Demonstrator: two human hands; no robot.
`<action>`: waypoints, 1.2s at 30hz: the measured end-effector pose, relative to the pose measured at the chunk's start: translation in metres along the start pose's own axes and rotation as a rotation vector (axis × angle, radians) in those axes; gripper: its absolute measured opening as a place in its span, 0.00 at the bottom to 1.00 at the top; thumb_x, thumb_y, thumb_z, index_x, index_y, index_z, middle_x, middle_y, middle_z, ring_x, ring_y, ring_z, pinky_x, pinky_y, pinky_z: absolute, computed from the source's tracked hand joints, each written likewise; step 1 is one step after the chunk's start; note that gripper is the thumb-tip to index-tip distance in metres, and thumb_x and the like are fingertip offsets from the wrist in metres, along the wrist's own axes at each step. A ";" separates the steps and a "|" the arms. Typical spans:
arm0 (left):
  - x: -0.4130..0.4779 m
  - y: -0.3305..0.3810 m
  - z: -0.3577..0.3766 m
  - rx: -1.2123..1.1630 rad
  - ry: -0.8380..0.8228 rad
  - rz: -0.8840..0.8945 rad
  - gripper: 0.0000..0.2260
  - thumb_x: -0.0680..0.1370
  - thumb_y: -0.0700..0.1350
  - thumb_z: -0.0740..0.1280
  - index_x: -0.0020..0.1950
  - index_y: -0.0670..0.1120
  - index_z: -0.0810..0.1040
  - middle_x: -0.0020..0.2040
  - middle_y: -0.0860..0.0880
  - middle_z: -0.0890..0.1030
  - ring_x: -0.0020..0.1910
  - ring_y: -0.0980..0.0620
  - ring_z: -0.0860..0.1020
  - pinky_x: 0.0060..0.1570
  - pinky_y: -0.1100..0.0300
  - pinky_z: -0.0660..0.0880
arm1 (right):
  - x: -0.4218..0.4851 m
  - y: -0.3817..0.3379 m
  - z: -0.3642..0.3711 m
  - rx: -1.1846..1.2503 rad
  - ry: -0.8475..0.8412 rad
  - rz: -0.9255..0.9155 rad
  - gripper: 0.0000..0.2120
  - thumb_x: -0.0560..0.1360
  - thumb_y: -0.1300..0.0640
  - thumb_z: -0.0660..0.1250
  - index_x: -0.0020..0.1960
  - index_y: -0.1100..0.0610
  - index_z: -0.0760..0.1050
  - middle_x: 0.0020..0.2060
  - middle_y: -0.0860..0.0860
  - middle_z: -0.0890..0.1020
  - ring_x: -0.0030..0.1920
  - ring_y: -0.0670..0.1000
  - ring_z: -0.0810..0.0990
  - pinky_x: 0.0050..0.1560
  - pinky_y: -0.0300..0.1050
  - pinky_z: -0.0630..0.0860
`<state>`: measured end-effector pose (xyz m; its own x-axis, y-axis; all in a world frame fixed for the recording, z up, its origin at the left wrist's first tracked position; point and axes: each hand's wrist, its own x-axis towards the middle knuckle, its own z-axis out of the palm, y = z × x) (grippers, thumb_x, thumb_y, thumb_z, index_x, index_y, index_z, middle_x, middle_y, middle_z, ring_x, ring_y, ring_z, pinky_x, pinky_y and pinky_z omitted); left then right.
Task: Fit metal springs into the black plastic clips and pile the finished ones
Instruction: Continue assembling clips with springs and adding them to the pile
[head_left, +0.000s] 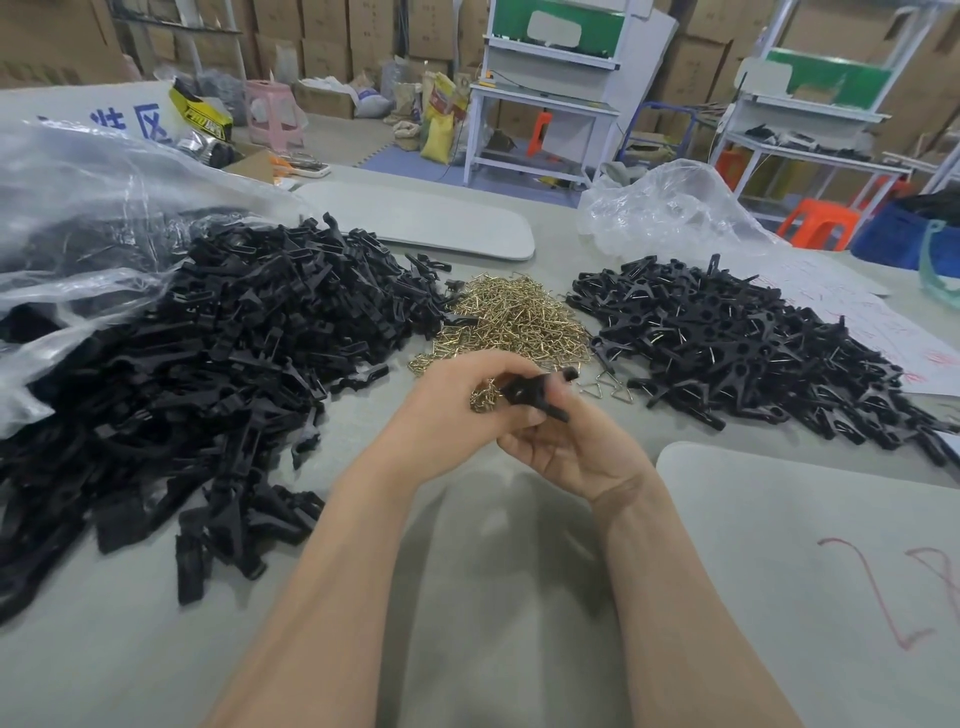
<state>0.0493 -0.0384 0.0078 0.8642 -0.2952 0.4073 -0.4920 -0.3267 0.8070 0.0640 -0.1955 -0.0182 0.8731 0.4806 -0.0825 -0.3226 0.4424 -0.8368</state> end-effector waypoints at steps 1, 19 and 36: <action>0.000 0.000 0.000 -0.004 -0.006 -0.005 0.14 0.70 0.41 0.74 0.52 0.56 0.80 0.48 0.58 0.82 0.51 0.61 0.78 0.57 0.61 0.72 | 0.000 0.000 0.000 -0.004 0.011 0.004 0.28 0.48 0.43 0.84 0.42 0.57 0.85 0.40 0.53 0.84 0.40 0.49 0.84 0.41 0.41 0.81; 0.006 -0.018 -0.004 0.025 0.571 -0.288 0.16 0.77 0.47 0.67 0.64 0.51 0.72 0.59 0.55 0.73 0.53 0.63 0.74 0.51 0.70 0.71 | 0.025 -0.063 0.017 -0.067 0.773 -0.573 0.35 0.75 0.50 0.69 0.75 0.56 0.55 0.53 0.54 0.78 0.45 0.49 0.83 0.53 0.47 0.80; 0.005 -0.018 -0.031 -0.507 1.340 -0.380 0.11 0.82 0.41 0.56 0.62 0.42 0.71 0.61 0.46 0.75 0.58 0.52 0.75 0.55 0.66 0.73 | 0.178 0.024 0.108 -1.580 0.251 -0.025 0.31 0.76 0.36 0.58 0.76 0.39 0.52 0.78 0.54 0.48 0.76 0.59 0.41 0.73 0.65 0.45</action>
<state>0.0660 -0.0064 0.0083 0.5193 0.8546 -0.0036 -0.3746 0.2315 0.8978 0.1725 -0.0174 0.0052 0.9587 0.2843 -0.0100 0.2378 -0.8201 -0.5205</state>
